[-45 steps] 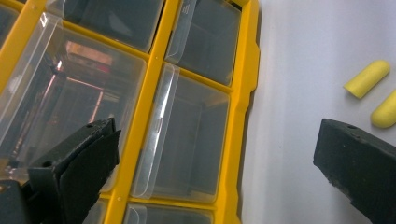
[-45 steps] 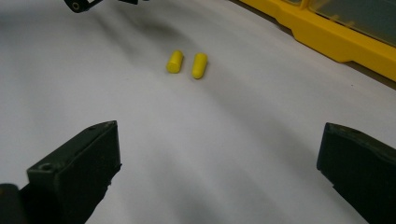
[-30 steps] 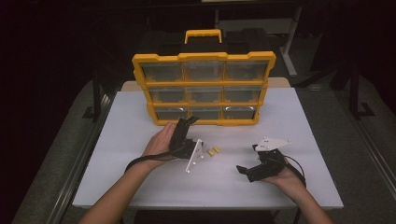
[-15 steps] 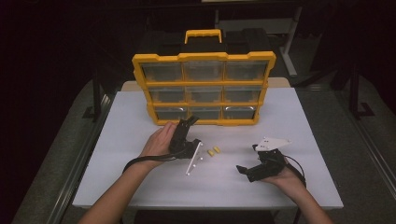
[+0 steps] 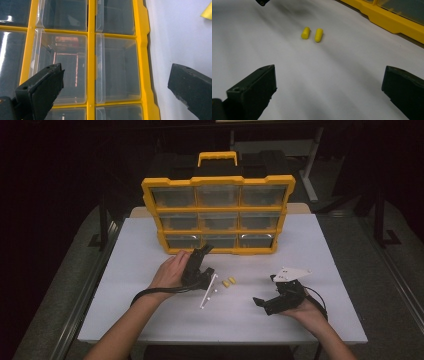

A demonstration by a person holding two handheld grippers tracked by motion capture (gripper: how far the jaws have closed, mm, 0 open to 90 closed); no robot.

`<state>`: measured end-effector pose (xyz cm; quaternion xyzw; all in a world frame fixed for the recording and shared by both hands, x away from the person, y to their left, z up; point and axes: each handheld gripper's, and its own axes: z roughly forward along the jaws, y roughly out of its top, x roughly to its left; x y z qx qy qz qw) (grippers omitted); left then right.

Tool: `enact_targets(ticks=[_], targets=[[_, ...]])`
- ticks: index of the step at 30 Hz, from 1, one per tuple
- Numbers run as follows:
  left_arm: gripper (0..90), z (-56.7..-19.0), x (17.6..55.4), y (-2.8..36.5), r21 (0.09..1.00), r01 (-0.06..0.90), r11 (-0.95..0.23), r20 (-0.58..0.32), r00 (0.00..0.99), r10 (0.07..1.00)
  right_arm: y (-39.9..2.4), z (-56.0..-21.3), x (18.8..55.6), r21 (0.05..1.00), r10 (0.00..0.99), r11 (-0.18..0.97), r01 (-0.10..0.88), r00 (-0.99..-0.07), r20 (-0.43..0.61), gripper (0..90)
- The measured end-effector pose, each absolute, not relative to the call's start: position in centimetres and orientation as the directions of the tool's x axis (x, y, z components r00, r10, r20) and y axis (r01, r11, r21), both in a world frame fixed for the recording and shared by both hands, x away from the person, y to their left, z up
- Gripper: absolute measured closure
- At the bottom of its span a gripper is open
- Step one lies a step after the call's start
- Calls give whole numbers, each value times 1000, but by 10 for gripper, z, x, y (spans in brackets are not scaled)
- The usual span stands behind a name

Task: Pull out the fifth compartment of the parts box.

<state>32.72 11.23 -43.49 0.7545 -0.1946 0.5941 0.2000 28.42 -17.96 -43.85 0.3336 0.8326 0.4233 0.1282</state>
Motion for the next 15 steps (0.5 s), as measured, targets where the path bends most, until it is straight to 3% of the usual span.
enact_targets(ticks=[15], targets=[[0, -421, 335, 110, 56, -527, -848, 984, 174, -43, -180, -438, 284, 791, 664, 419, 446, -745, 69, 0]])
